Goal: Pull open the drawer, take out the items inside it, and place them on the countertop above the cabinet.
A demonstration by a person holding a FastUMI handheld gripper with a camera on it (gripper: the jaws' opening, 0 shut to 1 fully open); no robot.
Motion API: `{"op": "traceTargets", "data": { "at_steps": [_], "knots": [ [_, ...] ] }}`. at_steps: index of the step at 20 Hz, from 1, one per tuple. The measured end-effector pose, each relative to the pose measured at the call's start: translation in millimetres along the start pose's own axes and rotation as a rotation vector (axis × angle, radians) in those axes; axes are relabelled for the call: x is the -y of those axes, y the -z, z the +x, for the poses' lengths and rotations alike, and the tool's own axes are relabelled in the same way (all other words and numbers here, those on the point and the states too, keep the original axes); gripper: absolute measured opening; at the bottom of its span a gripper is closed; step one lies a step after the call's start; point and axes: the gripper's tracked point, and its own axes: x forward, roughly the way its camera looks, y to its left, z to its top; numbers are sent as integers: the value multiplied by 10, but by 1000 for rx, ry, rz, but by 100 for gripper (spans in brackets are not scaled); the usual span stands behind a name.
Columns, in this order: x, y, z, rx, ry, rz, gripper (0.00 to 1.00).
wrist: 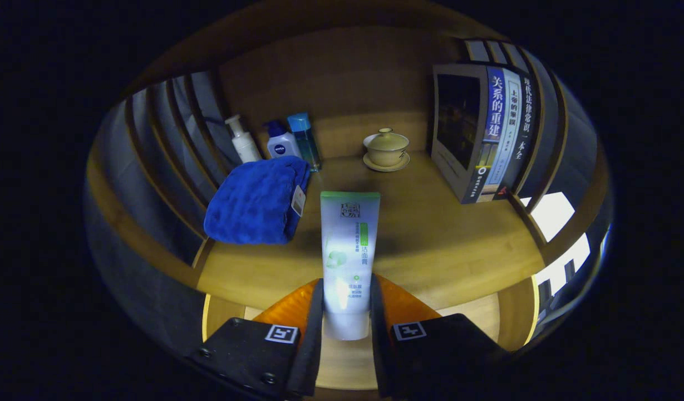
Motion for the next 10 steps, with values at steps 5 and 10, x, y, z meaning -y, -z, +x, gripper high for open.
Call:
{"op": "traceTargets", "data": {
  "at_steps": [5,10],
  "knots": [
    [135,-51,223,-13,47,5,48],
    [223,-8,355,-34,61,-9,48]
  ]
}}
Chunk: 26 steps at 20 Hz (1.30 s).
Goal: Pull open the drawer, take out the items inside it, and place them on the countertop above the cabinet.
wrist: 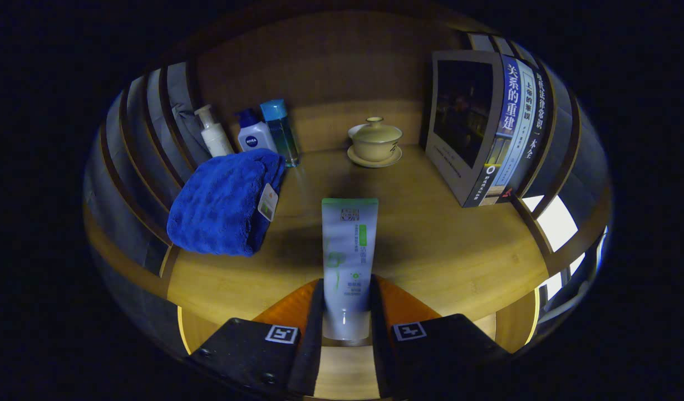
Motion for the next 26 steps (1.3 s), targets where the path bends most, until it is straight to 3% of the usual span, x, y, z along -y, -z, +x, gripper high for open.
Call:
{"op": "traceTargets", "data": {
  "at_steps": [5,8,12,15,18,23,26],
  "knots": [
    [14,2,77,26,23,-40,54],
    [-49,12,59,25,8,-42,63],
    [-17,25,24,31,35,-51,100],
    [-31,47,6,34,31,-25,99],
    [-92,32,-182,74,-36,63,100],
    [58,-64,-999,262,-127,109,99],
    [251,125,-1512,321,-159,122,99]
  ]
}}
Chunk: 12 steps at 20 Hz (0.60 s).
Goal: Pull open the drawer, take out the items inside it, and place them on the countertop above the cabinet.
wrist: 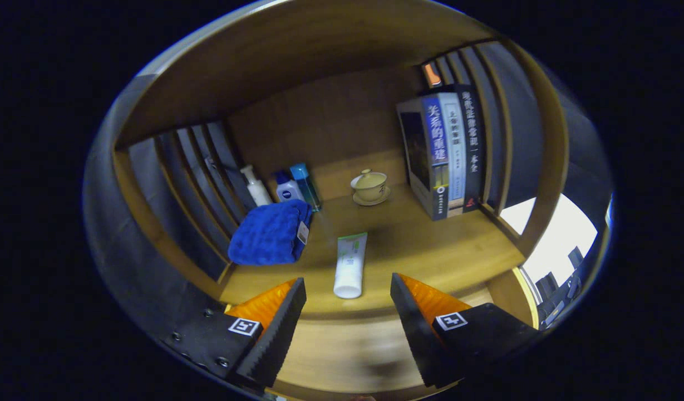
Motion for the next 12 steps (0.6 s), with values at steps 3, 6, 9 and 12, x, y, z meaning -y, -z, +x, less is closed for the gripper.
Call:
{"op": "traceTargets", "data": {
  "at_steps": [3,6,9,12],
  "knots": [
    [144,180,-453,1,-30,19,99],
    [264,335,-785,51,-53,61,99],
    [301,516,-1050,129,-59,54,98],
    [272,718,-1300,219,-46,40,99]
  ]
}}
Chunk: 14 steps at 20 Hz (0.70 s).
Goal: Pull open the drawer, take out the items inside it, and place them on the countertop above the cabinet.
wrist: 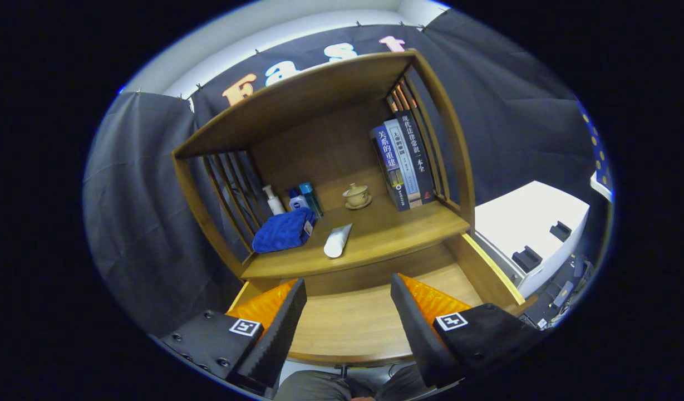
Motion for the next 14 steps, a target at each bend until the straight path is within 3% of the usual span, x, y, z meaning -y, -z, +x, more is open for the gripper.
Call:
{"op": "traceTargets", "data": {
  "at_steps": [5,10,14],
  "knots": [
    [-152,352,-268,55,8,-58,98],
    [-91,757,-303,100,71,-146,98],
    [-157,1092,-323,125,64,-222,98]
  ]
}}
